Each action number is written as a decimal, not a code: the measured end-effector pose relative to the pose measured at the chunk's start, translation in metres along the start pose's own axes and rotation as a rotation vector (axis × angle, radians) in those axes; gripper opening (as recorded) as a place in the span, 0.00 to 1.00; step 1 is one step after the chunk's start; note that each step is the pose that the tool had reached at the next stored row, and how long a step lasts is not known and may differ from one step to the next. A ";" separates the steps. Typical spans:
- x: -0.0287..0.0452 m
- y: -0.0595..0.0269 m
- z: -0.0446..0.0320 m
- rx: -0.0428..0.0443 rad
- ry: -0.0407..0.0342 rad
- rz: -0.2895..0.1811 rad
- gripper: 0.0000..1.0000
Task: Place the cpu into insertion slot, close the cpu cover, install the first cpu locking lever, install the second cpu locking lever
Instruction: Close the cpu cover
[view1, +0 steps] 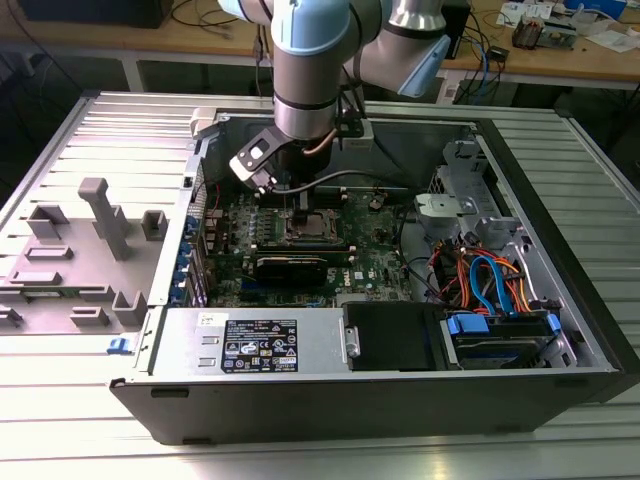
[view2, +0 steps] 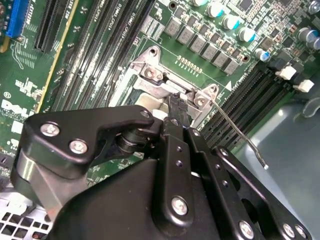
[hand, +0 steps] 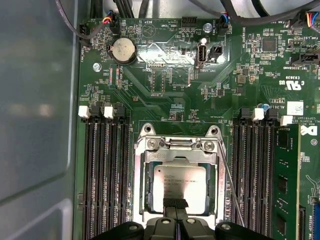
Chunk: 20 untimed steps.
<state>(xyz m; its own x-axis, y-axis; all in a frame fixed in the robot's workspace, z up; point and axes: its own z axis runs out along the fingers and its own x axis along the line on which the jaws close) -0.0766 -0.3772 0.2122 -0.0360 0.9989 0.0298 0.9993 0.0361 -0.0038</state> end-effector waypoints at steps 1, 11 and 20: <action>0.0000 0.0000 -0.0020 0.0000 -0.0001 0.000 0.11; 0.0001 -0.0067 0.0024 0.0000 -0.0001 -0.001 0.11; 0.0001 -0.0073 0.0052 0.0001 -0.0002 -0.001 0.11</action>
<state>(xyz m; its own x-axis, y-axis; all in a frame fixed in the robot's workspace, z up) -0.0839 -0.3772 0.2071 -0.0368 0.9989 0.0296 0.9993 0.0369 -0.0039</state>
